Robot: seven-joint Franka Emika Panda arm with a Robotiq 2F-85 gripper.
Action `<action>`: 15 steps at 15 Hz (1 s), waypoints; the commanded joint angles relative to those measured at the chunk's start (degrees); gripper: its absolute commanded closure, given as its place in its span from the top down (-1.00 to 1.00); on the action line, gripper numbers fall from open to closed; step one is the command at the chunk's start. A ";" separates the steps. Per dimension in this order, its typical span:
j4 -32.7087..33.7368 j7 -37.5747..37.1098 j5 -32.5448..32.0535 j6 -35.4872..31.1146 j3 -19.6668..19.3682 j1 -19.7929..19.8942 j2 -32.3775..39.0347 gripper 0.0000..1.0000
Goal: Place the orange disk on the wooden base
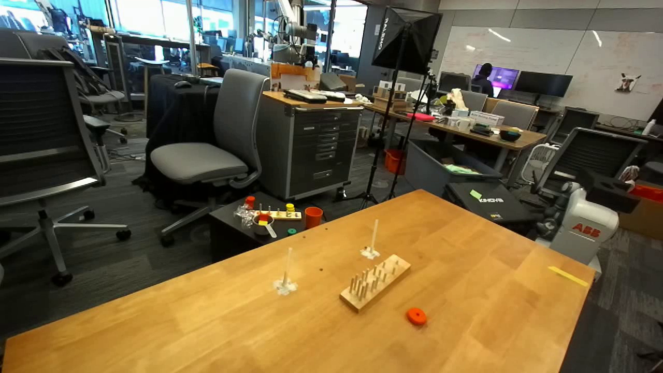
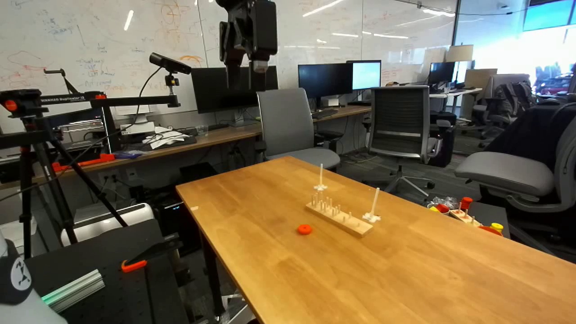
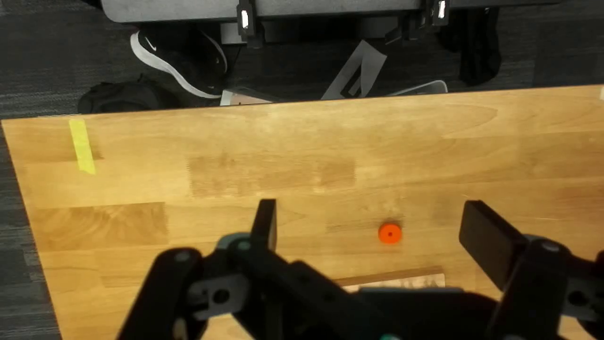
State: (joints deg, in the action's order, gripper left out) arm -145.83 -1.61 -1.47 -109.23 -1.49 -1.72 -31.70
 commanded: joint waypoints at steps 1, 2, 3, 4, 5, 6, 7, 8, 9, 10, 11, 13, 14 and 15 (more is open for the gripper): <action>0.08 0.32 0.36 0.10 0.67 0.73 0.03 1.00; 0.08 0.32 0.36 0.10 0.67 0.73 0.03 1.00; 0.38 -0.20 0.16 -1.44 0.81 0.89 1.81 1.00; 0.97 -0.08 0.08 -3.21 0.84 0.80 4.10 1.00; 1.85 -0.34 0.06 -5.25 0.97 0.75 6.81 1.00; 2.35 -0.68 -0.31 -7.43 1.16 0.86 8.73 1.00; 3.40 -1.01 0.33 -9.43 1.02 0.77 11.72 1.00; 4.34 -1.98 0.08 -12.17 1.20 1.00 14.94 1.00; 5.58 -2.96 0.08 -14.38 1.28 1.10 18.41 1.00; 6.79 -4.44 -0.22 -16.87 1.51 1.20 21.85 1.00; 8.09 -5.70 -0.07 -19.08 1.54 1.11 25.74 1.00; 11.17 -7.87 0.61 -21.87 1.54 0.61 32.52 1.00; 12.84 -9.00 0.74 -22.72 1.56 0.38 35.67 1.00; 14.47 -9.93 1.28 -23.62 1.68 -0.01 39.07 1.00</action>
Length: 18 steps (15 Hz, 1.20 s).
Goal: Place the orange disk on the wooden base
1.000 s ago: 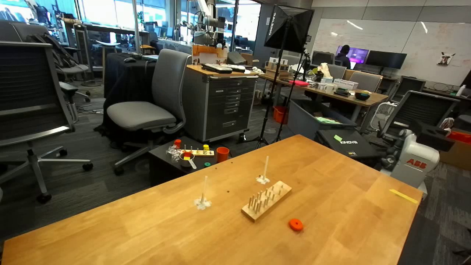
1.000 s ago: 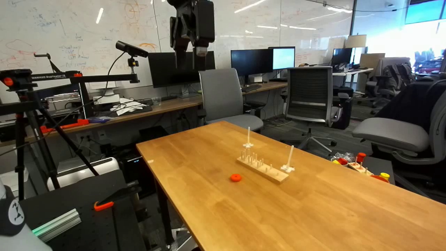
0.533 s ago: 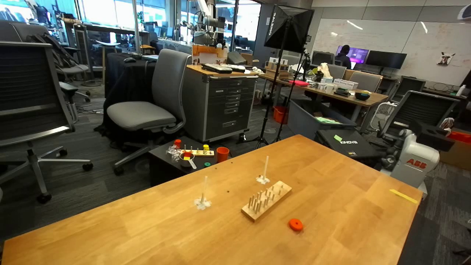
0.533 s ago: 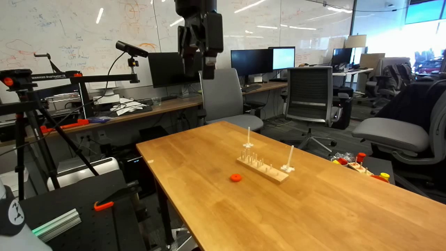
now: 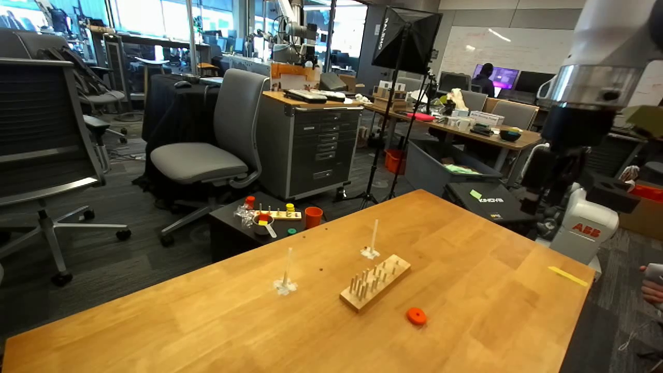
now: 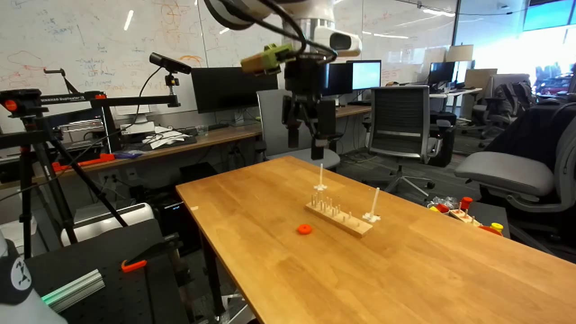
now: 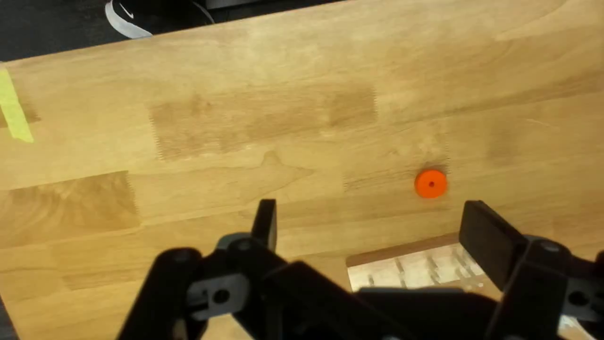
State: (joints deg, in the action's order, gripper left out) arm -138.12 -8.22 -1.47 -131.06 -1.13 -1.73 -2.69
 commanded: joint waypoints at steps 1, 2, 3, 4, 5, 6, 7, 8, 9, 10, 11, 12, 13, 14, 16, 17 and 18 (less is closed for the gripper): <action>8.35 -3.93 1.67 -2.22 1.39 -0.29 12.87 1.00; 10.09 -4.76 1.99 -2.65 1.61 -0.73 16.34 1.00; 11.78 -5.19 2.40 -2.18 1.73 -1.05 18.69 1.00; 13.19 -5.55 1.91 -1.16 1.76 -1.49 19.98 1.00; 8.42 -4.00 1.05 -2.52 1.09 -0.96 15.89 1.00; 9.96 -4.43 1.08 -2.52 1.15 -1.35 18.11 1.00; 11.11 -4.65 1.10 -2.51 1.17 -1.61 19.60 1.00; 11.82 -4.77 1.11 -2.49 1.17 -1.74 20.33 1.00; 12.16 -4.82 1.11 -2.47 1.16 -1.77 20.55 1.00; 12.42 -5.42 0.76 -2.61 1.01 -1.95 21.36 1.00; 12.75 -6.02 0.44 -3.24 1.01 -2.30 22.57 1.00; 13.37 -5.54 1.16 -3.67 1.47 -2.31 24.08 1.00; 13.97 -5.71 1.40 -3.99 1.65 -2.55 25.45 1.00; 14.73 -6.13 1.26 -4.35 1.74 -3.05 27.11 1.00; 16.54 -6.68 0.91 -4.96 1.83 -4.23 30.48 1.00; 17.72 -6.75 1.08 -5.13 1.96 -4.78 32.22 1.00; 19.03 -7.09 0.88 -5.24 1.91 -5.51 34.05 1.00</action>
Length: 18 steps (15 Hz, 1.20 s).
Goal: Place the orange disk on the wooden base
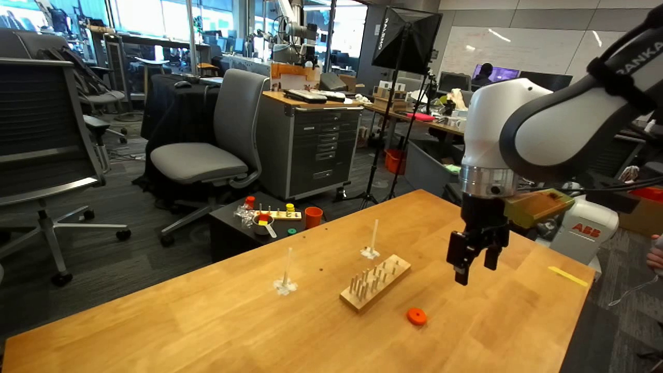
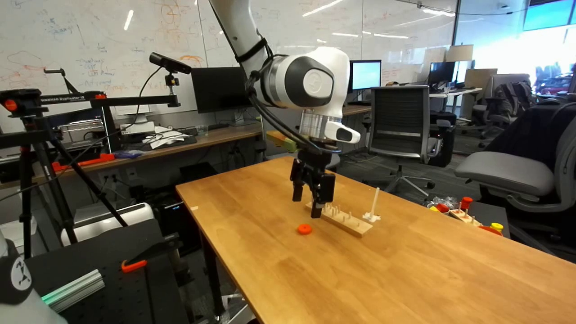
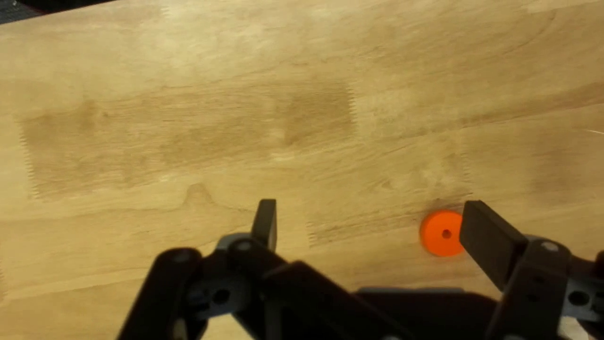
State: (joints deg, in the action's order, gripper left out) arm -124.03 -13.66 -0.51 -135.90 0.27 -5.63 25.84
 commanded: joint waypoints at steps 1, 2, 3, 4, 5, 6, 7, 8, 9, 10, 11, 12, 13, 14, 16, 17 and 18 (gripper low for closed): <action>6.46 -1.91 -0.10 -0.35 0.50 -2.30 7.39 1.00; 7.95 -2.02 -0.18 -0.14 0.50 -2.98 9.09 1.00; 9.51 -2.38 -0.42 0.12 0.36 -3.78 10.73 1.00; 11.29 -2.47 -0.61 0.58 0.27 -4.47 12.47 1.00; 12.68 -2.56 -0.76 0.90 0.11 -5.04 13.80 1.00; 14.17 -2.50 -0.92 1.03 0.00 -5.55 15.29 1.00; 15.53 -2.44 -0.95 1.14 -0.06 -5.94 16.60 1.00; 16.81 -2.07 -0.75 1.26 0.08 -6.06 17.88 1.00; 18.04 -2.15 -0.77 1.38 -0.01 -6.40 19.00 1.00; 19.25 -2.17 -0.75 1.61 -0.04 -6.65 20.01 1.00; 20.24 -2.20 -0.75 1.71 -0.11 -6.86 20.89 1.00; 21.20 -2.23 -0.26 1.75 0.09 -6.76 21.70 1.00; 21.93 -2.04 -0.37 1.86 0.06 -6.87 22.32 1.00; 22.67 -1.81 -0.15 1.99 0.23 -6.75 22.97 1.00; 23.88 -1.39 -0.47 2.21 0.13 -6.86 24.15 0.50; 24.23 -1.35 -0.28 2.20 0.21 -6.75 24.50 0.46; 24.60 -0.96 0.24 2.46 0.59 -6.27 24.78 0.31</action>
State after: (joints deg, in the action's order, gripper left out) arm -102.78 -14.98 -0.70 -135.94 0.37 -12.14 48.88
